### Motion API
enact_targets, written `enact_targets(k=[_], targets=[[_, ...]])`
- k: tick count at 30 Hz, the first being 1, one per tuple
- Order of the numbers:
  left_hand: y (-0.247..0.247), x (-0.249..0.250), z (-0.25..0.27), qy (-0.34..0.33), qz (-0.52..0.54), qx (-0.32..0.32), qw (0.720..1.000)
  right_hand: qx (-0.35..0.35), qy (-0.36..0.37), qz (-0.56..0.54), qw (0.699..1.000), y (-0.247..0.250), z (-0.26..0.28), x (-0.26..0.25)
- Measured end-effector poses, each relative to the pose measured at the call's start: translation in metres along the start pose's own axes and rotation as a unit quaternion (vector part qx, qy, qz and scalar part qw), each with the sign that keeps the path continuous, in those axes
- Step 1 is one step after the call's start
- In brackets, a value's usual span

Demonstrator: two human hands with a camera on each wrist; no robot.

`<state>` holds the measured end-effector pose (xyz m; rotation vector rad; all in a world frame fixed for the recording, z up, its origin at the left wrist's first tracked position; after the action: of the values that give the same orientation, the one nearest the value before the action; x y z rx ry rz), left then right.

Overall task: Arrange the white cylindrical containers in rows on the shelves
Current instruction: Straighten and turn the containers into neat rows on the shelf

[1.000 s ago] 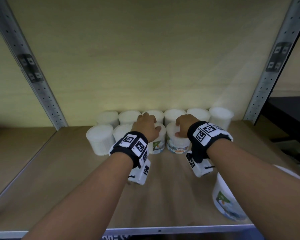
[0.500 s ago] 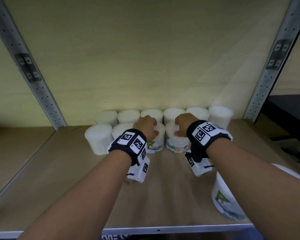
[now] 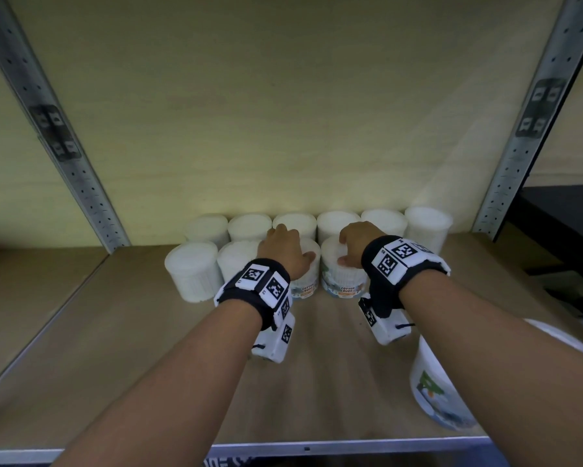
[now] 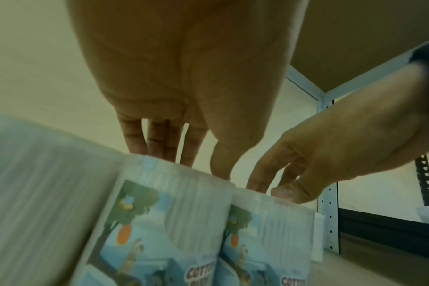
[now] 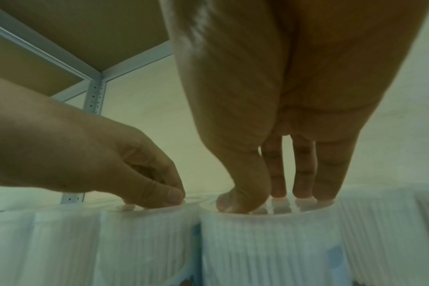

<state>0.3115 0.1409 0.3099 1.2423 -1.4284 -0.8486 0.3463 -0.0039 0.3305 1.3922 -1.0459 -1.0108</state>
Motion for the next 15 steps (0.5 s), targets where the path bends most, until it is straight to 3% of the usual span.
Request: enact_targets(k=[8,15], targets=[[0.009,-0.007,-0.003,-0.026,0.060,-0.051,0.997,-0.004,0.003,0.000,1.000,0.001,0.000,0.000],[0.010,-0.009,0.000,-0.030,0.086,-0.054,0.994,-0.005,-0.004,-0.003,1.000,0.001,0.003,-0.001]])
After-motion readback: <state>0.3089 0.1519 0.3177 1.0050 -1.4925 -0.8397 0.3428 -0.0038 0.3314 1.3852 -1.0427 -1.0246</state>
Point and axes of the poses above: each hand's wrist, its own z-axis away from the middle knuckle, its own y-axis out of the back of the hand, x = y × z, the point moved 1 cm from there along -z, towards the middle knuckle, and after that the axes turned 11 degrees about x, right-handed, at the moved point
